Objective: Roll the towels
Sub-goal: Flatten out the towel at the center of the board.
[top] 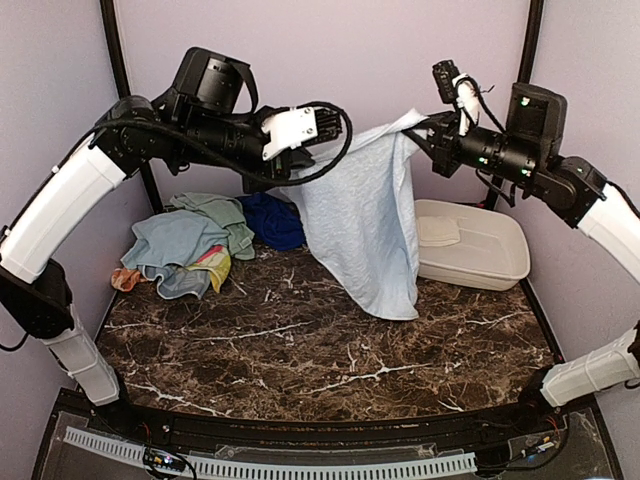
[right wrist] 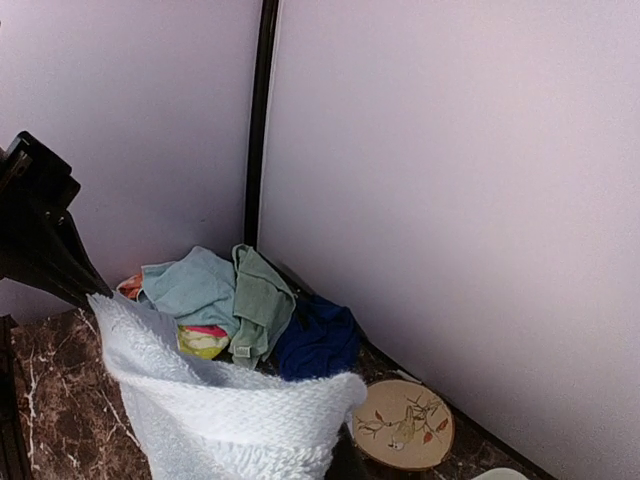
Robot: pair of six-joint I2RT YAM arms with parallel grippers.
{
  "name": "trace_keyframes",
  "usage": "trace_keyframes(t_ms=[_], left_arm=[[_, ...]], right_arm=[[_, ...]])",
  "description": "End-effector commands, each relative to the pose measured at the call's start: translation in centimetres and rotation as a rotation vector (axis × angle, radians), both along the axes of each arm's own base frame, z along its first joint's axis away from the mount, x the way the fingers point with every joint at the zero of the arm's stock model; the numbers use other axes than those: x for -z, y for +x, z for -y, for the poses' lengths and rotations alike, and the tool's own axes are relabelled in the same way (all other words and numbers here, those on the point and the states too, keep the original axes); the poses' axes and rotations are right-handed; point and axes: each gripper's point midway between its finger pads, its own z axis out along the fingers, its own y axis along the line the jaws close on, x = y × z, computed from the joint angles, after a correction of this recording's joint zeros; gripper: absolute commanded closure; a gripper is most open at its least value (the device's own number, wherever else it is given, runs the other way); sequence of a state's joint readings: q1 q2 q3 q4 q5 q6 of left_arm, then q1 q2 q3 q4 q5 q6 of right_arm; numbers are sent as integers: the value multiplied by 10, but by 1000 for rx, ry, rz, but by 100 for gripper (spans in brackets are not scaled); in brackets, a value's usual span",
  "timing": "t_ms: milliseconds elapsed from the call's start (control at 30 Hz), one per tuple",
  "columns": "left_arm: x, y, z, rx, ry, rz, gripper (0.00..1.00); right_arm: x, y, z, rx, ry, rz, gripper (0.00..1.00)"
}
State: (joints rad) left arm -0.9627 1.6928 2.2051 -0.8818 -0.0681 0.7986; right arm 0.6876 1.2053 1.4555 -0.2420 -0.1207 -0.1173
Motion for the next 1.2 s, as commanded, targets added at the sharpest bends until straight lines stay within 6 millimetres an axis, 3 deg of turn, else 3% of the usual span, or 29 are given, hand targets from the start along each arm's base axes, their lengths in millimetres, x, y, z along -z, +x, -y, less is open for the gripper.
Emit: trace_keyframes(t_ms=[0,100,267,433,600,767,867,1167], left_arm=[[36,12,-71,-204,182,48,100],[52,38,-99,-303,254,101,100],[58,94,-142,-478,299,212,100],[39,121,-136,-521,231,284,100],[5,153,-116,-545,200,436,100],[-56,178,-98,-586,87,553,100],[-97,180,-93,-596,-5,610,100],[-146,176,-93,-607,-113,761,100]], right_arm=[[10,24,-3,48,-5,-26,100],[27,32,-10,45,-14,-59,100],[37,32,-12,36,-19,-82,100],[33,22,-14,-10,-24,-97,100],[5,7,-2,-10,-2,-55,100],[-29,-8,21,39,14,7,100],[-43,-20,34,56,18,27,100],[-76,-47,79,165,42,100,100]])
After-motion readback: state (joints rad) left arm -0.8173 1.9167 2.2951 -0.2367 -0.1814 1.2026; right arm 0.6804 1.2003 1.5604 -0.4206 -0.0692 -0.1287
